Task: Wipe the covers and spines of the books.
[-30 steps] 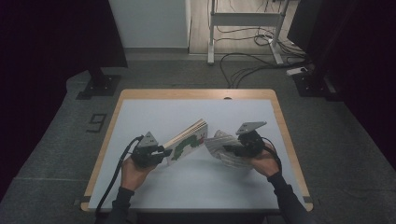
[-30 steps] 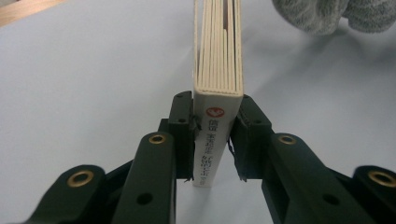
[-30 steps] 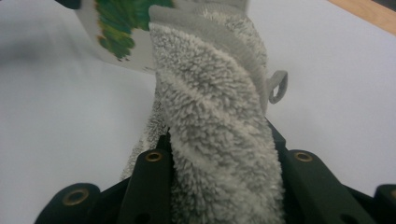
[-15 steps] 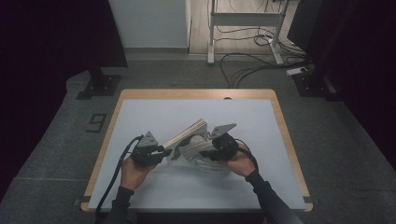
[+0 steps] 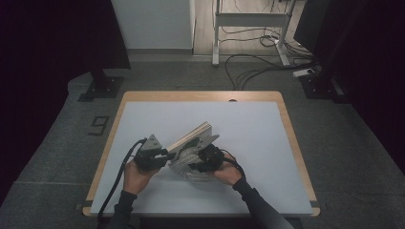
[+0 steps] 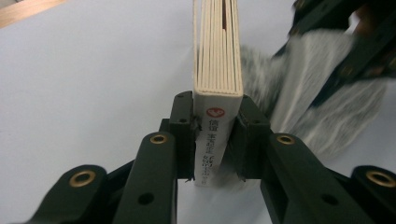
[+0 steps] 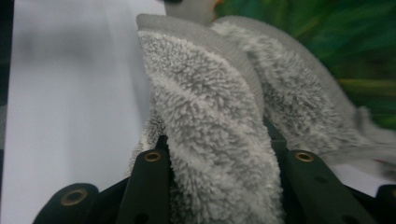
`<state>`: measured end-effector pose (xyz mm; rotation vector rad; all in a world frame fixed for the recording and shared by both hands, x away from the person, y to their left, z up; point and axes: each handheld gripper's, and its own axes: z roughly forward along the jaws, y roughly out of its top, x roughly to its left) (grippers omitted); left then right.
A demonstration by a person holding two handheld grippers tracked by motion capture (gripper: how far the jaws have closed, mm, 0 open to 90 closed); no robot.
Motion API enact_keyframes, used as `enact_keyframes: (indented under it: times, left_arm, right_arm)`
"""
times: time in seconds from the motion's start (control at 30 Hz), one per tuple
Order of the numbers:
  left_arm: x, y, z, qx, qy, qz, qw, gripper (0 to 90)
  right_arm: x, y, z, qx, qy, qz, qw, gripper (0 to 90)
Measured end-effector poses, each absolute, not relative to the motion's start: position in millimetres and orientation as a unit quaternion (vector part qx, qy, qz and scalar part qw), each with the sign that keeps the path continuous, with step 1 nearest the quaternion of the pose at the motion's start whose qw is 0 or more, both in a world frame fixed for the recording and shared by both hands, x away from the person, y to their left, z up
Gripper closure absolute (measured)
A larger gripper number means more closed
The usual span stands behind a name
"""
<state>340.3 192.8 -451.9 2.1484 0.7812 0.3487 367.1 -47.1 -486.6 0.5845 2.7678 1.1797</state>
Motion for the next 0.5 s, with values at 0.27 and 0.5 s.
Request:
enact_keyframes:
  times: [0.27,0.5]
  left_arm:
    - [341,193,-452,0.851,0.308,0.138,0.403,72.4]
    - [341,193,-452,0.851,0.308,0.138,0.402,72.2]
  right_arm:
    - [368,-41,-497,0.194,0.901,0.385,0.036,48.7]
    - [365,-54,-472,0.202,0.888,0.411,0.041,27.4]
